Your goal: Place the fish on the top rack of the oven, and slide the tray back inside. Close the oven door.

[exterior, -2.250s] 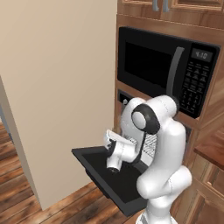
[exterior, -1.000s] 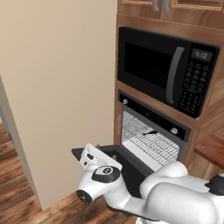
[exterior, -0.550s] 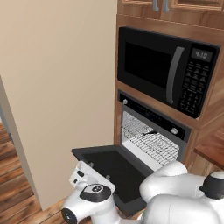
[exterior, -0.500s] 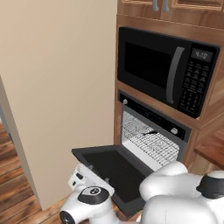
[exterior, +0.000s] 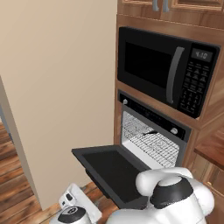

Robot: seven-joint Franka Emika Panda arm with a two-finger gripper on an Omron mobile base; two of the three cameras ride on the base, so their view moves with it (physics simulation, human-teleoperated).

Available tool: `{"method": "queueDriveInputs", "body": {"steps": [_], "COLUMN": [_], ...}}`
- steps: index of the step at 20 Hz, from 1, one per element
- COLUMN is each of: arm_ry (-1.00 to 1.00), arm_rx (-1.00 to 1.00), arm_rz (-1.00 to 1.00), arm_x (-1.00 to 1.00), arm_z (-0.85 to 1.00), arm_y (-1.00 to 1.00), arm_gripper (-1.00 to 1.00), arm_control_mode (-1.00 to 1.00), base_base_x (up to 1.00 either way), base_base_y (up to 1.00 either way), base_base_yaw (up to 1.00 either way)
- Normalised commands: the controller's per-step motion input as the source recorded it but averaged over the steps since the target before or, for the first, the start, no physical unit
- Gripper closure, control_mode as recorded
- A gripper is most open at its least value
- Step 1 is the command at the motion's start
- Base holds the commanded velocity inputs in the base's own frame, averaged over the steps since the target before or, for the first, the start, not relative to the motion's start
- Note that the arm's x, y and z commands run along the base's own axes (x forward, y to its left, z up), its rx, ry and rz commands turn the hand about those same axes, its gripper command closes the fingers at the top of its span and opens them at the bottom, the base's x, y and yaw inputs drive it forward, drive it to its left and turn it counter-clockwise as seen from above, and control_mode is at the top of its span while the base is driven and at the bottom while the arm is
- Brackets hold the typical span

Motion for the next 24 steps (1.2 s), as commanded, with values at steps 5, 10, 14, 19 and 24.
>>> {"method": "queueDriveInputs", "body": {"steps": [5, 10, 14, 19, 24], "arm_ry": [0.00, 0.00, 0.00, -0.01, -0.02], "arm_rx": [-0.14, -0.11, -0.03, -0.01, -0.01], "arm_rz": [-0.27, -0.24, -0.09, 0.00, 0.00], "arm_x": [0.02, 0.38, 0.43, 0.07, 0.12], "arm_z": [-0.67, -0.32, -0.07, -0.52, -0.67], "arm_y": [0.68, 0.66, 0.11, 0.00, 0.00], "arm_gripper": [-1.00, -1.00, -1.00, -1.00, -1.00], "arm_control_mode": [-1.00, -1.00, -1.00, -1.00, -1.00], "base_base_x": [0.00, 0.00, 0.00, 0.00, 0.00], "base_base_y": [0.00, 0.00, 0.00, 0.00, 0.00], "base_base_yaw": [0.00, 0.00, 0.00, 0.00, 0.00]}}
